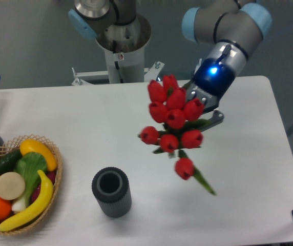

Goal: Insert the flowers into the vase
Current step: 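Carry the red tulip bunch over to the black vase, then lower the tulip stems down into the black vase opening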

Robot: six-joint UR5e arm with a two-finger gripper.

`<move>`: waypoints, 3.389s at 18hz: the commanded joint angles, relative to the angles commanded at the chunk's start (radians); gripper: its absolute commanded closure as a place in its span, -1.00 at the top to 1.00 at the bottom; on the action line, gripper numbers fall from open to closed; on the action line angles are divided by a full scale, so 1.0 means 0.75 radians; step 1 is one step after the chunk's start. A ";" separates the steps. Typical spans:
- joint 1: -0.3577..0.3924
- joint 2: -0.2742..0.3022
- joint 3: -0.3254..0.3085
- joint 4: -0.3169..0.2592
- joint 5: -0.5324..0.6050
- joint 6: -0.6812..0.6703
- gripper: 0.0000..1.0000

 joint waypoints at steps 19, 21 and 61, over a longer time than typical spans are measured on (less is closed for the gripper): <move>-0.213 -0.164 0.164 0.000 -0.088 0.000 -0.44; -0.217 -0.180 0.158 0.000 -0.088 0.000 -0.44; -0.233 -0.340 -0.053 0.000 -0.060 0.117 -0.42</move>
